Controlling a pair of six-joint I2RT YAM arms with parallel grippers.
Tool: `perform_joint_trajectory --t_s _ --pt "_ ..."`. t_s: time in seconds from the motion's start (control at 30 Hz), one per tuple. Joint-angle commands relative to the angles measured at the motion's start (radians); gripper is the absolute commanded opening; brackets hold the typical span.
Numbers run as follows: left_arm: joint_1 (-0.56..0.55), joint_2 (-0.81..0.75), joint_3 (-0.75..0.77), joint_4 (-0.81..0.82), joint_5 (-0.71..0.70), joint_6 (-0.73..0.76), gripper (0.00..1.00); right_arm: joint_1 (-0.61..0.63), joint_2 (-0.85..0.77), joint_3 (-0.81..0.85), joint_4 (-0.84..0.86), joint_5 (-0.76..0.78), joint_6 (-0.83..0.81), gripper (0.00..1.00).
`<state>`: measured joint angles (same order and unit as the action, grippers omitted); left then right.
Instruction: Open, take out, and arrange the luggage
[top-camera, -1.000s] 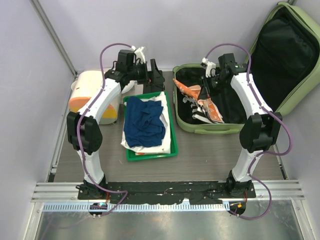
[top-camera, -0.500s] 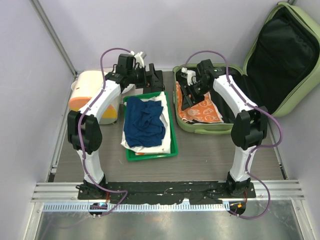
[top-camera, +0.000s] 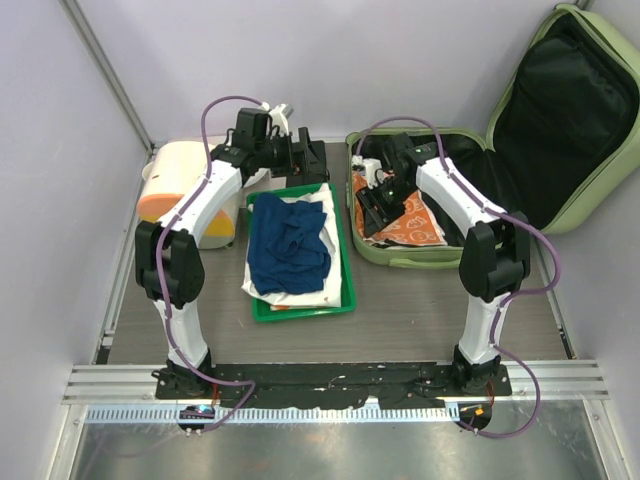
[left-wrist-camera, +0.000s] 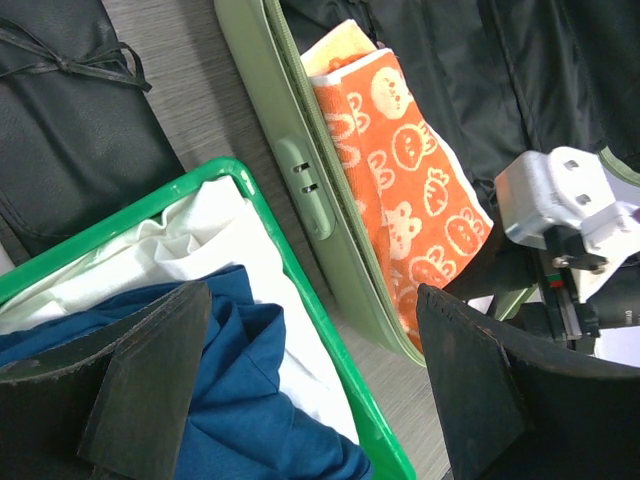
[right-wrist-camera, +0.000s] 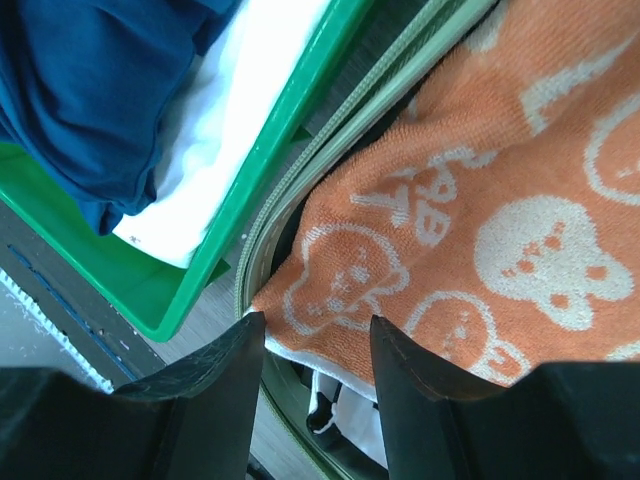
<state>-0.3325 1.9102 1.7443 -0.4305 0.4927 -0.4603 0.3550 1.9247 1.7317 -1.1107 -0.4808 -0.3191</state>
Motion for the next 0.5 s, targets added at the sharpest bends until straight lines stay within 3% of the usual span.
perform_joint_trajectory --t_s 0.0,0.1,0.13,0.17,0.2,0.23,0.47 --pt "0.003 -0.048 0.001 0.024 0.003 0.015 0.87 0.021 -0.043 -0.021 0.031 0.004 0.031 0.53" --pt "0.003 -0.048 0.001 0.032 0.000 0.005 0.88 0.038 -0.030 -0.032 0.052 0.016 0.048 0.51" --pt "0.003 -0.048 0.000 0.038 0.000 -0.009 0.88 0.036 -0.024 -0.026 0.052 0.016 0.048 0.45" --pt "0.003 -0.045 0.000 0.045 -0.003 -0.020 0.88 0.036 -0.023 -0.017 0.049 0.013 0.049 0.37" --pt "0.003 -0.042 0.001 0.050 -0.005 -0.031 0.88 0.035 -0.027 0.000 0.049 0.010 0.048 0.14" --pt "0.003 -0.037 0.004 0.061 -0.011 -0.053 0.88 0.032 -0.047 0.008 0.049 0.002 0.045 0.02" --pt "-0.007 0.019 0.040 0.124 -0.023 -0.146 0.85 -0.014 -0.182 0.025 0.061 -0.088 0.031 0.01"
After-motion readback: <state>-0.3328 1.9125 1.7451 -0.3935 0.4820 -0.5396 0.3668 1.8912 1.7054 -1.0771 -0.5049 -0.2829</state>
